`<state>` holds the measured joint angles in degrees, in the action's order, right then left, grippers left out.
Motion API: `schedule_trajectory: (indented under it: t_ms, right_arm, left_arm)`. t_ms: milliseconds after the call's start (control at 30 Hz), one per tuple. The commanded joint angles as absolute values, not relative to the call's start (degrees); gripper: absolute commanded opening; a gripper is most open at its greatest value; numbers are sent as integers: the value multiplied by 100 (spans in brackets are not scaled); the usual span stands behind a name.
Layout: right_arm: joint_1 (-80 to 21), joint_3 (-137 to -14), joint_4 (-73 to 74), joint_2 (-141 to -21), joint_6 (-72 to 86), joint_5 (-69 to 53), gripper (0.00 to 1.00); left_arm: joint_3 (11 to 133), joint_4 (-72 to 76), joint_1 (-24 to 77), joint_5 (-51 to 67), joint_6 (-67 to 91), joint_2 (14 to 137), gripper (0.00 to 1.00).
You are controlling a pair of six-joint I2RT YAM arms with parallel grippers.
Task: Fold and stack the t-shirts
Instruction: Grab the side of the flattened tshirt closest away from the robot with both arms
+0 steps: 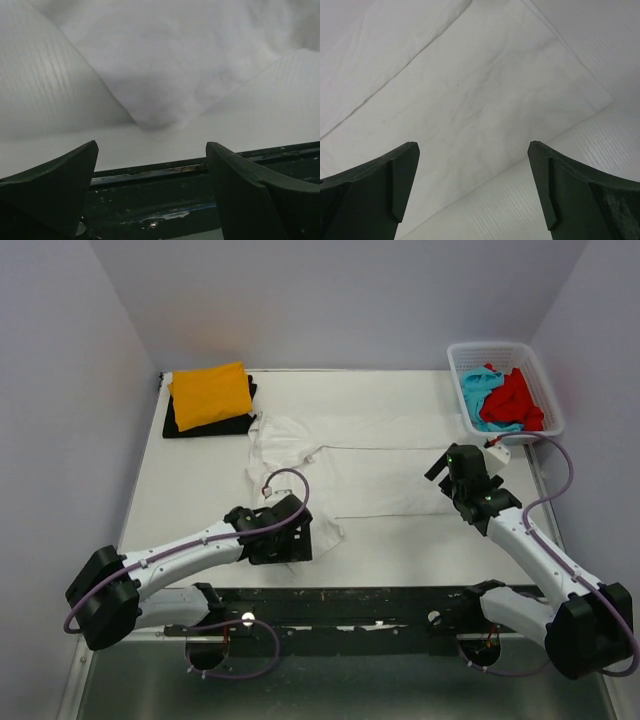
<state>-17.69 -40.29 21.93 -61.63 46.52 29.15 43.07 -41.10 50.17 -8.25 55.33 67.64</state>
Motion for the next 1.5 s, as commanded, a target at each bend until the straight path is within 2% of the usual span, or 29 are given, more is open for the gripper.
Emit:
schedule_trajectory:
  t_ms: [0, 200, 467, 600, 667, 733, 1100, 1300, 1467]
  right_arm:
    - [-1775, -3859, 2312, -5964, 4790, 3143, 100]
    - [-1775, -3844, 2260, -6053, 4755, 3110, 100]
    - [-1775, -3815, 2218, -6159, 4760, 3116, 100]
    - [-1774, -3774, 2206, -6170, 4763, 3102, 100]
    - [-1771, -3760, 2206, -6168, 4767, 3139, 100]
    - [-1771, -3764, 2215, -6159, 4764, 3171, 100]
    - [-1622, -3529, 2910, -6223, 5492, 4222, 100]
    - [-1139, -3459, 3273, -6080, 5758, 4082, 100]
    - [-764, -3165, 2815, -6035, 5931, 3683, 100]
  left_arm:
    - [3708, -3766, 5457, -844, 6257, 6611, 85]
    - [3719, -3543, 5636, -854, 6280, 6859, 67]
    - [3981, -3428, 5757, -710, 6240, 7730, 57]
    - [4159, -3694, 5766, -1035, 6331, 8139, 44]
    - [4306, -3800, 5766, -1189, 6397, 8357, 25]
    - [4395, -3854, 5766, -1211, 6482, 8520, 0]
    - [3727, -4152, 5536, -1513, 6488, 7812, 0]
    - [3238, -3259, 5528, -822, 6036, 7209, 0]
    - [3127, -2984, 5537, -646, 5871, 7018, 0]
